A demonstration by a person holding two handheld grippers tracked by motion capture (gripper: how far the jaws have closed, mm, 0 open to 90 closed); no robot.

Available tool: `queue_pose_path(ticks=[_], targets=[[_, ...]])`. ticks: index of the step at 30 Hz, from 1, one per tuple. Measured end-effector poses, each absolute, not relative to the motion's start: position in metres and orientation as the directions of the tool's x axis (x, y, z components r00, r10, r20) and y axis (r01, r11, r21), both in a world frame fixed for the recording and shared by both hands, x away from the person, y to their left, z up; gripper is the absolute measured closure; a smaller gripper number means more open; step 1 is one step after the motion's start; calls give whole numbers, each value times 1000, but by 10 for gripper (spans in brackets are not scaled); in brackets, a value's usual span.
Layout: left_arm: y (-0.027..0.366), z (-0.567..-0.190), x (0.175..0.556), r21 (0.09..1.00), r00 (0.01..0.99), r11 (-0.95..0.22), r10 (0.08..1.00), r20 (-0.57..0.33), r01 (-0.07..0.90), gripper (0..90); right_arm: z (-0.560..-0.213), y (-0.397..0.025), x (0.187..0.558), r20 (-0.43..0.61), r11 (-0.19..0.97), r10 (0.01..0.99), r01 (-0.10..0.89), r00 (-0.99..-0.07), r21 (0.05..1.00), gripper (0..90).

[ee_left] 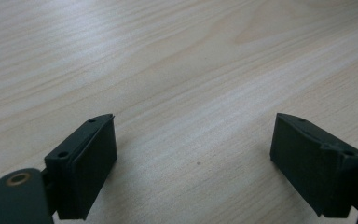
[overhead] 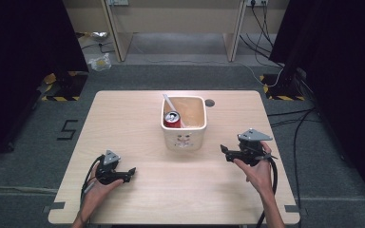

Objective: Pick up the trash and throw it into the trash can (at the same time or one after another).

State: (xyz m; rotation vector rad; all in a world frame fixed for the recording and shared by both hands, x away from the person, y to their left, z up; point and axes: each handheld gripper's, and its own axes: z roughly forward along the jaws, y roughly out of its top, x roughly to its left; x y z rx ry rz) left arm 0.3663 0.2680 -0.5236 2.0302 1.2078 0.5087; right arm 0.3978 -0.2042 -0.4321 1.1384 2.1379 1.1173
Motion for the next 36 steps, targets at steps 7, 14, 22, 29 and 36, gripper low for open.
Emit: queue_pose_path(ticks=[7,14,22,29,36], targets=[[268,-524,366,741,485,-311,874,-23,595,136,-442,-205,397,-29,338,838,477,-544,811,207],[268,-524,366,741,486,-311,874,-22,595,136,-446,-200,396,-36,356,831,480,-555,802,205],[268,-524,366,741,486,-311,874,-22,595,136,-457,-204,390,-26,358,832,501,-554,788,202],[268,-524,366,741,486,-311,874,-22,595,136,-462,-203,387,-24,365,830,510,-557,779,194],[268,-524,366,741,486,-312,874,-22,595,136,-467,-201,382,-26,374,823,508,-567,776,192]])
